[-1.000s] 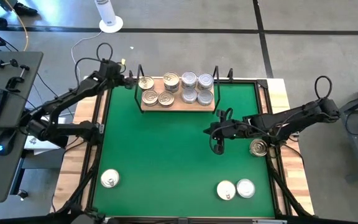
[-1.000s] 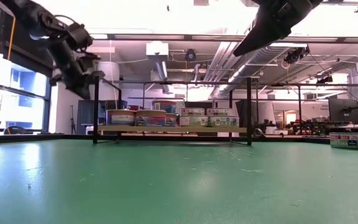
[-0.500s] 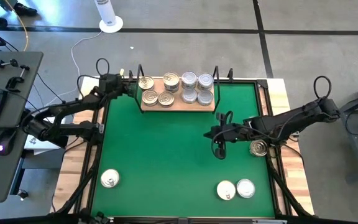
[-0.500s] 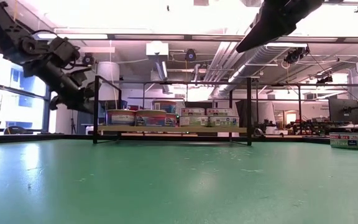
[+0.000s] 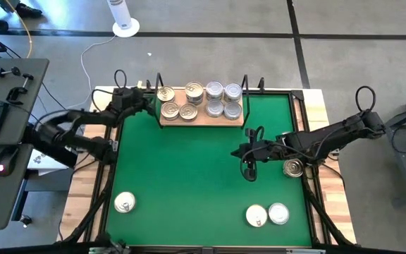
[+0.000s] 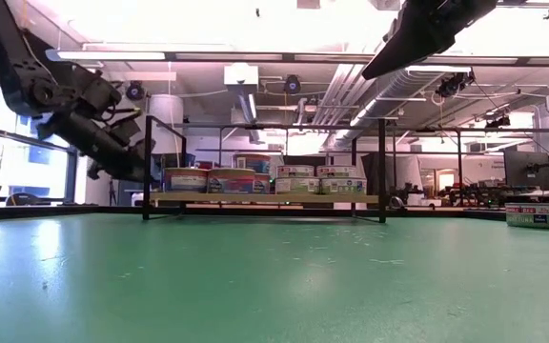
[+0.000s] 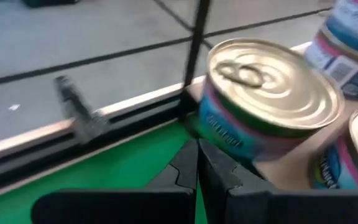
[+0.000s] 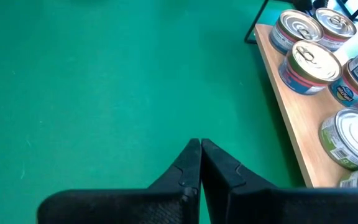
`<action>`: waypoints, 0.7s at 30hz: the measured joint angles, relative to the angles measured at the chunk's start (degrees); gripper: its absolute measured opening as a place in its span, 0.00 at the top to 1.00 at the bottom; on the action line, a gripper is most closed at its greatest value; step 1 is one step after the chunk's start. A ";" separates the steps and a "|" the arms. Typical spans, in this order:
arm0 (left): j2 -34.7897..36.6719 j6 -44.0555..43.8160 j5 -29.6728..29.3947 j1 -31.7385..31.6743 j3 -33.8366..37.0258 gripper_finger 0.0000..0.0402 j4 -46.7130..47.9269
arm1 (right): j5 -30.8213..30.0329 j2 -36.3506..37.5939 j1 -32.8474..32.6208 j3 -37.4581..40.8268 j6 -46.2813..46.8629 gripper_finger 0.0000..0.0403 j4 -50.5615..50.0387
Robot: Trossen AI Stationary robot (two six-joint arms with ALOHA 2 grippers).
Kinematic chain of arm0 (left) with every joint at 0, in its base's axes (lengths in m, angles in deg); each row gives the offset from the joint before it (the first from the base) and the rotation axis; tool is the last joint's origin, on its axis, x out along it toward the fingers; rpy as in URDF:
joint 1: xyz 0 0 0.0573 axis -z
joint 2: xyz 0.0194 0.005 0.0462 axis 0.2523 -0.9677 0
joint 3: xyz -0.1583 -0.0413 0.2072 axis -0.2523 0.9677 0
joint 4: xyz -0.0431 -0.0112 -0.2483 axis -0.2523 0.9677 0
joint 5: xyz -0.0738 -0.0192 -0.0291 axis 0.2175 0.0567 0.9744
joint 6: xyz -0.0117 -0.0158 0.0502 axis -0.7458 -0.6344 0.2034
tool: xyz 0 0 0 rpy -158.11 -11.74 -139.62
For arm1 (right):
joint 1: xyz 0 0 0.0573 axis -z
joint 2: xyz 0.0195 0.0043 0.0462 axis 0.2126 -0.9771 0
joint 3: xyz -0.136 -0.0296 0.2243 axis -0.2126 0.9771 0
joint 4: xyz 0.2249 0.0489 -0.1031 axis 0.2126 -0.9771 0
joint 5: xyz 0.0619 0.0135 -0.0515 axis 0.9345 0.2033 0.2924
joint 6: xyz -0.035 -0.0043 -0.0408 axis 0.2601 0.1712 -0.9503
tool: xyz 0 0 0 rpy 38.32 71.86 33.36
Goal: Stack canned seafood by type on shelf
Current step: Adjust the tuna cans on the shelf
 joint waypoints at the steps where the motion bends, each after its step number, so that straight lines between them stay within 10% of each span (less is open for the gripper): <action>1: -1.73 0.17 0.93 0.00 0.00 1.00 -2.44 | 0.00 0.00 0.00 0.00 -0.39 1.00 0.02; 21: -19.62 2.76 3.43 2.55 -8.02 1.00 -11.20 | 0.00 0.02 0.00 -0.02 -0.24 1.00 0.46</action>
